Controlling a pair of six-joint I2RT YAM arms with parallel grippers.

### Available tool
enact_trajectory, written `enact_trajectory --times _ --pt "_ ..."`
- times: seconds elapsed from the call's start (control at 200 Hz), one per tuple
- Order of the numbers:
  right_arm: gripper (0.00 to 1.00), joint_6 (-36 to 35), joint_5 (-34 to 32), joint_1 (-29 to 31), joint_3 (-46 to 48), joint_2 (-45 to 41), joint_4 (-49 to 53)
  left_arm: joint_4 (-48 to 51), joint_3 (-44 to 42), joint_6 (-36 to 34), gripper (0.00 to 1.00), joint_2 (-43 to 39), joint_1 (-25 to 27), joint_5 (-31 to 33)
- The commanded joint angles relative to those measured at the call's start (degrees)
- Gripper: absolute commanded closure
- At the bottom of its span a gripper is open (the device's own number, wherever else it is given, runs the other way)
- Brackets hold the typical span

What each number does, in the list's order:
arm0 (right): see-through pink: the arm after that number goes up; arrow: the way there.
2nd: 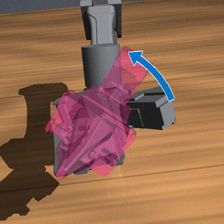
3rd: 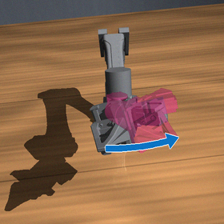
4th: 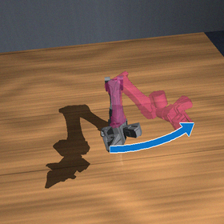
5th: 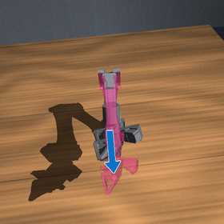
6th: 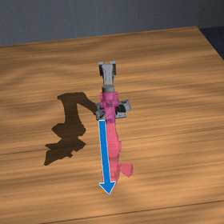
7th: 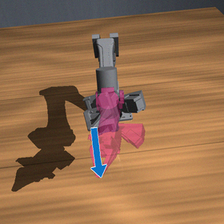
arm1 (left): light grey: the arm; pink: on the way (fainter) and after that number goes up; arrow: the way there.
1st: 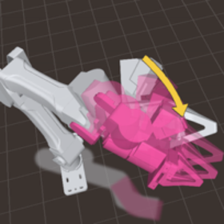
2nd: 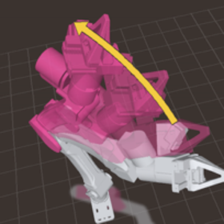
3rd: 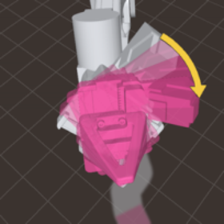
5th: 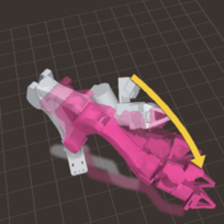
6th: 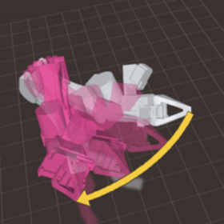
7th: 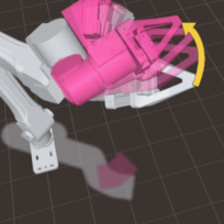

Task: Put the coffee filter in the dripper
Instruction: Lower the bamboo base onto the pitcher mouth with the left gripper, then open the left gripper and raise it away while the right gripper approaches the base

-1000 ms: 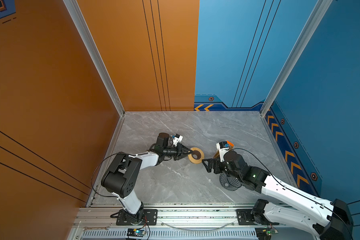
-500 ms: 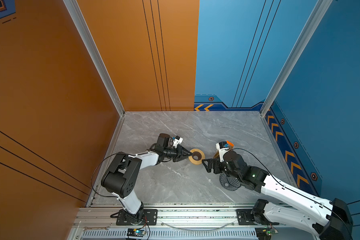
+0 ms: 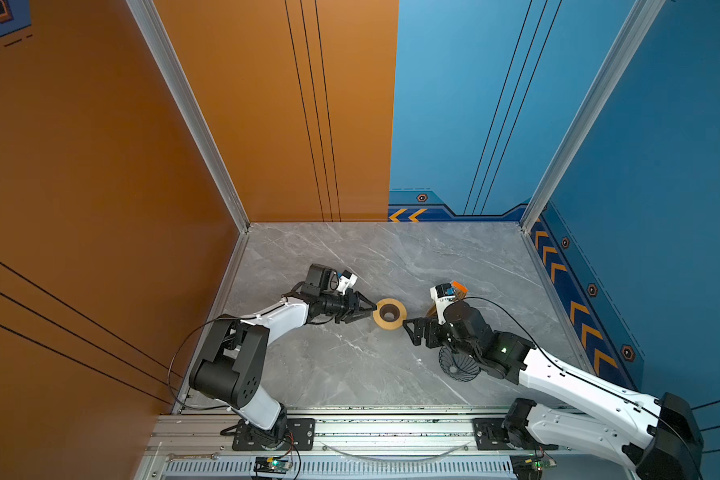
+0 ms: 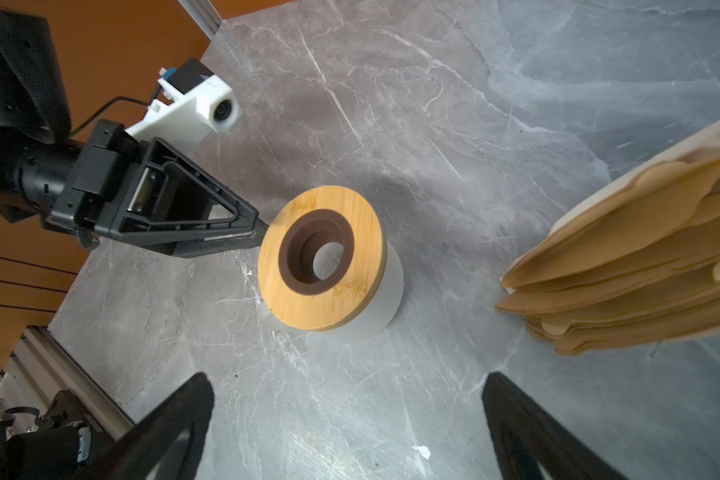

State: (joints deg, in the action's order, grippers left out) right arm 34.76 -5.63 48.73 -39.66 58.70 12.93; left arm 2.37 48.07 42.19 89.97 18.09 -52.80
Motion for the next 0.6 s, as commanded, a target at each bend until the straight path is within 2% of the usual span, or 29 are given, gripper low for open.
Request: enact_trajectory --times 0.0,0.085,0.18,0.27,0.441,0.596 --pt "0.00 -1.20 1.57 -0.39 -1.80 0.85 -0.10 10.32 3.64 -5.14 0.55 -3.21 -0.03 2.81" --pt "0.00 -2.36 1.49 -0.48 -2.35 0.68 0.12 19.94 7.45 -11.17 0.56 -5.36 0.78 7.66" --pt "0.01 -1.98 0.56 -0.85 -2.54 -0.02 0.36 31.57 13.27 -19.33 0.56 -8.16 2.43 17.24" --pt "0.04 -1.37 2.63 -1.53 -2.18 -0.83 0.32 36.98 16.49 -23.12 0.56 -9.91 2.73 19.60" --pt "0.15 -2.04 2.41 -3.03 -2.83 -2.85 3.86 40.04 20.88 -26.99 0.57 -11.99 4.03 22.98" --pt "0.18 0.22 4.74 -4.46 -2.91 -2.66 3.28 39.99 26.18 -31.01 0.56 -10.58 5.18 23.75"
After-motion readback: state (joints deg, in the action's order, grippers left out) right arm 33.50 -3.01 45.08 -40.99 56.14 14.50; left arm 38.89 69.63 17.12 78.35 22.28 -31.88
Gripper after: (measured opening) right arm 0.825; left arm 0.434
